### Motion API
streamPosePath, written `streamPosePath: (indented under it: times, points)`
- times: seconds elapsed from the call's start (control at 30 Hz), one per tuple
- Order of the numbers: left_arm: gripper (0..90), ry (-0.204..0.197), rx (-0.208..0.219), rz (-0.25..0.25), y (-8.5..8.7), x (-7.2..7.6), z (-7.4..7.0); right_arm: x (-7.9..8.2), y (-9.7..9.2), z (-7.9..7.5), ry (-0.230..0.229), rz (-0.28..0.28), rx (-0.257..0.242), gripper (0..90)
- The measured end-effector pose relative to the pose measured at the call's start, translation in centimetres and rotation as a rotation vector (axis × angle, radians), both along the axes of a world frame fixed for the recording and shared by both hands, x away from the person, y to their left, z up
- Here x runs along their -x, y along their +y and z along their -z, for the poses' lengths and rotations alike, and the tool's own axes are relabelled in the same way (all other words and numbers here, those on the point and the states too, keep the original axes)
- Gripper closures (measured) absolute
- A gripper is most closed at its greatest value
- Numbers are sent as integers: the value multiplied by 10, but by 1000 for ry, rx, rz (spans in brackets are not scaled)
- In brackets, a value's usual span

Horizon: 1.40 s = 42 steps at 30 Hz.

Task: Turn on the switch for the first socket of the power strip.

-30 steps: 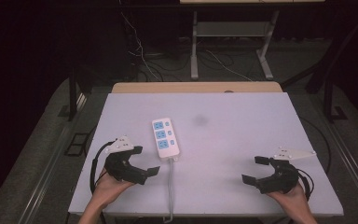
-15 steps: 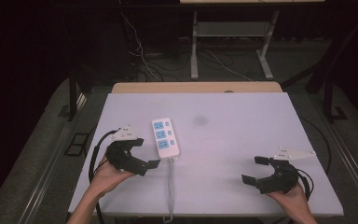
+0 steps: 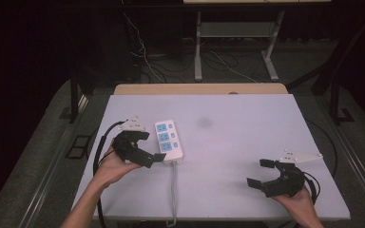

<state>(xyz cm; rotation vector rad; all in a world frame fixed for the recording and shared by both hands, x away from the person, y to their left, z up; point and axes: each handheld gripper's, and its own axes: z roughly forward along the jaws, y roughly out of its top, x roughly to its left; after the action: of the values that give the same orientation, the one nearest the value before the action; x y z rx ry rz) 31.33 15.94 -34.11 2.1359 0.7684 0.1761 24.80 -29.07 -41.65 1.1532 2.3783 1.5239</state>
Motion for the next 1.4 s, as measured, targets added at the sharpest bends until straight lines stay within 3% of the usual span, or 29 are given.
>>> streamPosePath:
  times: [0.5, 1.4]
  points:
    - [0, 7, -48, 28, -13, -18, -5, -1, 0, 0, 0, 0, -2, 6]
    - [8, 38, -127, 35, -33, -51, -5, -1, -1, 1, 2, -3, -3, 6]
